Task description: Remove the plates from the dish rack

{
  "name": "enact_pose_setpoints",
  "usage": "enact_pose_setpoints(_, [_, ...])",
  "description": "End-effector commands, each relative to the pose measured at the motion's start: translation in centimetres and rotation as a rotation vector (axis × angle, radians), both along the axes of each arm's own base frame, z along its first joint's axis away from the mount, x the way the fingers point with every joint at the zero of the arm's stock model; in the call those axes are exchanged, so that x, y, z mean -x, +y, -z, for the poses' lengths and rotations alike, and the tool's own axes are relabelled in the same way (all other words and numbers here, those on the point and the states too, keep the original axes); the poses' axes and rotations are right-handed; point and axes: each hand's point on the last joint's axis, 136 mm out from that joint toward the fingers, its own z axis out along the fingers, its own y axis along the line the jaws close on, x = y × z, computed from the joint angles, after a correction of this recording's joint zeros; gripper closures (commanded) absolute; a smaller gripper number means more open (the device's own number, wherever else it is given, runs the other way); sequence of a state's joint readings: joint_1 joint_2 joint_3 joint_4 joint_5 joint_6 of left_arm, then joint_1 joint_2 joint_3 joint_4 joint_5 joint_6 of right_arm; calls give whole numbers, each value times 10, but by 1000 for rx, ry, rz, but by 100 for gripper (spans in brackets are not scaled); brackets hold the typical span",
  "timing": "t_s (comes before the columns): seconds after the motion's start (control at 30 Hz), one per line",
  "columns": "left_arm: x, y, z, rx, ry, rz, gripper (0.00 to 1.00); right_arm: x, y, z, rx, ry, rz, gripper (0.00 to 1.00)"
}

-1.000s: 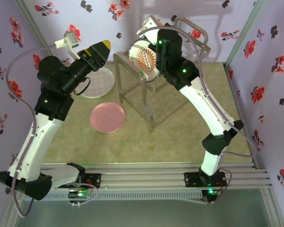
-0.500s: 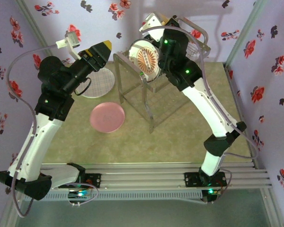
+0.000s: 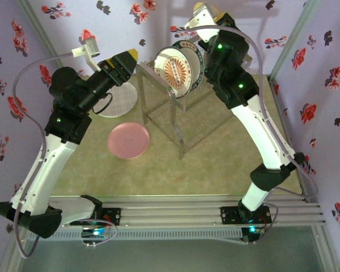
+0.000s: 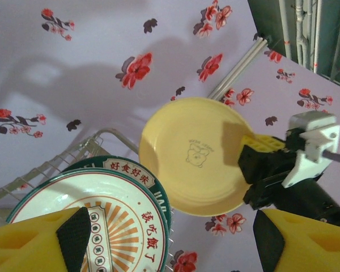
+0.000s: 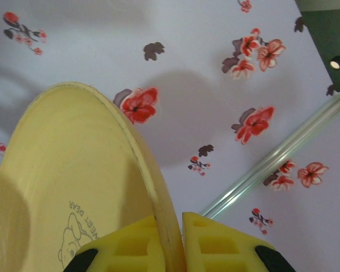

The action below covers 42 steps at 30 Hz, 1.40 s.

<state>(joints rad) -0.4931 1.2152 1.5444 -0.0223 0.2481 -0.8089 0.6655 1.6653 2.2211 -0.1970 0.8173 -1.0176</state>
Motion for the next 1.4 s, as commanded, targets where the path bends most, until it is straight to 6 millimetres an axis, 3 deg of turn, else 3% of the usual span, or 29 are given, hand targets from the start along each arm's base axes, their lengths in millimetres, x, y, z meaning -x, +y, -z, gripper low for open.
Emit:
enact_pose_setpoints(0.0, [10,-11,-20,5,-59,44,22,34,-38,-43,-142,-121,30,100])
enact_pose_setpoints(0.2, [-2,-47,-11,-69,-46,100,22,51,-62,-49,-292,-145,3,100])
enact_pose_setpoints(0.37, [-13,-82,-3,-155,-47,136,23,65,-71,-53,-390,-169,-59,100])
enact_pose_setpoints(0.63, [-32,-117,0,-187,-49,169,26,85,-59,-57,-555,-154,-267,100])
enact_pose_setpoints(1.07, [-36,-128,-6,-182,-61,187,32,84,-14,-44,-665,-33,-524,100])
enact_pose_setpoints(1.37, [-45,-130,5,-210,-10,168,43,83,2,-43,-723,5,-620,100])
